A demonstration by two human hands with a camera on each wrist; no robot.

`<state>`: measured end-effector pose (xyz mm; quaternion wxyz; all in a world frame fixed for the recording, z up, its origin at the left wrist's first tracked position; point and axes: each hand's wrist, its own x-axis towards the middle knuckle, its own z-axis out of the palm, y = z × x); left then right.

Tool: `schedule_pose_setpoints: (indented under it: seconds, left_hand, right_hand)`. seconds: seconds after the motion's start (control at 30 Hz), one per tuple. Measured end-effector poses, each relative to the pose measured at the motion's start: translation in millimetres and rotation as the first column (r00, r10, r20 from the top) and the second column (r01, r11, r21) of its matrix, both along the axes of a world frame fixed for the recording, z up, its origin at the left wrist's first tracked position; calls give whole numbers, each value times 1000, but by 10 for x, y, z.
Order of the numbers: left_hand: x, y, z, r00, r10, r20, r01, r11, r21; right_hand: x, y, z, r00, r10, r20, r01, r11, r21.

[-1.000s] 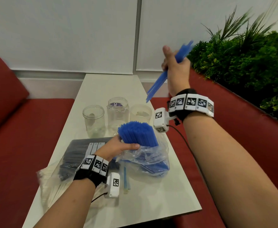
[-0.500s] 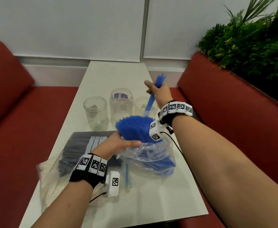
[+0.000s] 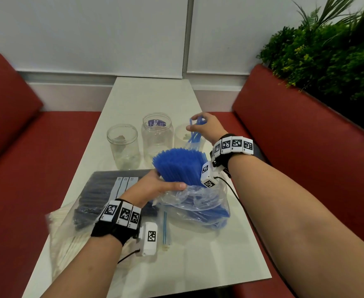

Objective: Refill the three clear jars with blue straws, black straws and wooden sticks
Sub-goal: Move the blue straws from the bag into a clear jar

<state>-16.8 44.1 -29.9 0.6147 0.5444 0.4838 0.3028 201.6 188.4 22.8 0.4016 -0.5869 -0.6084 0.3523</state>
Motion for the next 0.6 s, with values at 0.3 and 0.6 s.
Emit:
schedule_pose_setpoints:
  seconds: [0.3,0.6]
  left_hand:
    - [-1,-4,-11,998,-51,24,51,998,21]
    - [-36,-92,-24,997,-69,38,67,997,44]
  right_hand:
    - [25,-235,194,994,71,81,-73,997,19]
    - [197,-907,973,987,-42,157,-1,965,261]
